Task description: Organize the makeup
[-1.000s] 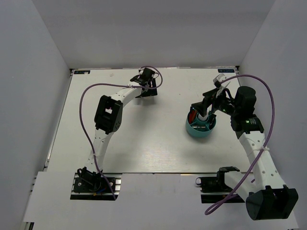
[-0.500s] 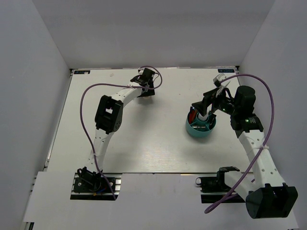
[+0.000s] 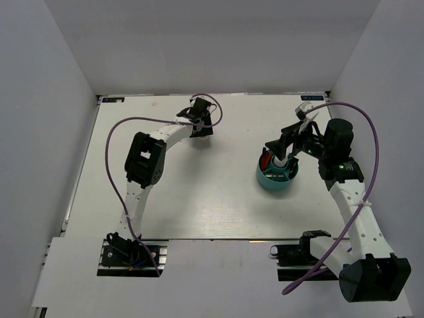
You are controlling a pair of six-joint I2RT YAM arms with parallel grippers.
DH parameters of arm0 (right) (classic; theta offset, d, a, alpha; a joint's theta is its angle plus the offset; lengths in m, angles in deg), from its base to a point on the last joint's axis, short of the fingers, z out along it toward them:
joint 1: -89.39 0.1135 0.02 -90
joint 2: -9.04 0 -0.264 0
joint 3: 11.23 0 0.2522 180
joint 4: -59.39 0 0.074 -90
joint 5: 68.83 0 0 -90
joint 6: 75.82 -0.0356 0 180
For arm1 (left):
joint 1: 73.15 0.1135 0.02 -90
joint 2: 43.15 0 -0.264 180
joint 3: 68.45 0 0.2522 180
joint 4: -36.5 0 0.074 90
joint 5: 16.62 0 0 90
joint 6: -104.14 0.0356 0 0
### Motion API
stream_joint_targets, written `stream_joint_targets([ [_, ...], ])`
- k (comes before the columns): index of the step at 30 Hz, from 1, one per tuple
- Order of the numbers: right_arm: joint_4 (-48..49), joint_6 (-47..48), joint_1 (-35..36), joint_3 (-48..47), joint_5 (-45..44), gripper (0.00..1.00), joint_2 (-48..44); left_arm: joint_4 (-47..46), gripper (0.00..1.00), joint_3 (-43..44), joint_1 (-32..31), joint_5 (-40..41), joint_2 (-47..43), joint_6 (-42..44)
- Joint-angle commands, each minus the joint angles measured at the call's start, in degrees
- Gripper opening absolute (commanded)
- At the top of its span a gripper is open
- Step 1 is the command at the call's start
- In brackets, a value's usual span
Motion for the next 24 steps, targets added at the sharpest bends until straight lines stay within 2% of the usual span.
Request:
stream_joint_targets([
  [1,2.34,-0.17,-0.42,0.55,-0.47,0.88,-1.29,-9.48,0.25,-10.07,-1.10,-6.99,-16.38,0.45],
  [3,2.42,-0.51,-0.51,0.81,-1.17,0.88,-1.73,-16.25,0.23,-16.60,-1.63,-13.31,-21.77,-0.68],
  [4,2.43,-1.04,-0.60,0.90,-1.61,0.88,-1.82,-18.38,0.22,-23.16,-1.63,-16.82,-27.02,-1.30],
  [7,3.39,-1.83,-0.51,1.42,-4.33,0.86,-2.61,-27.44,0.20,-32.69,-2.16,-25.53,-34.43,-4.11],
  [11,4.89,-3.59,-0.60,2.48,-8.73,0.74,-3.23,-36.05,0.19,-44.55,-4.52,-32.14,-44.88,-7.36],
  [13,5.41,-4.21,-0.60,2.48,-9.61,0.67,-3.32,-39.84,0.19,-46.69,-6.10,-36.18,-46.84,-8.60],
  [16,5.59,-4.91,-0.60,2.22,-10.14,0.66,-3.58,-40.20,0.19,-47.66,-7.78,-39.96,-48.25,-8.60],
  [24,5.86,-6.76,-0.60,2.22,-14.18,0.67,-6.04,-43.97,0.18,-50.73,-14.37,-39.89,-51.15,-9.04],
])
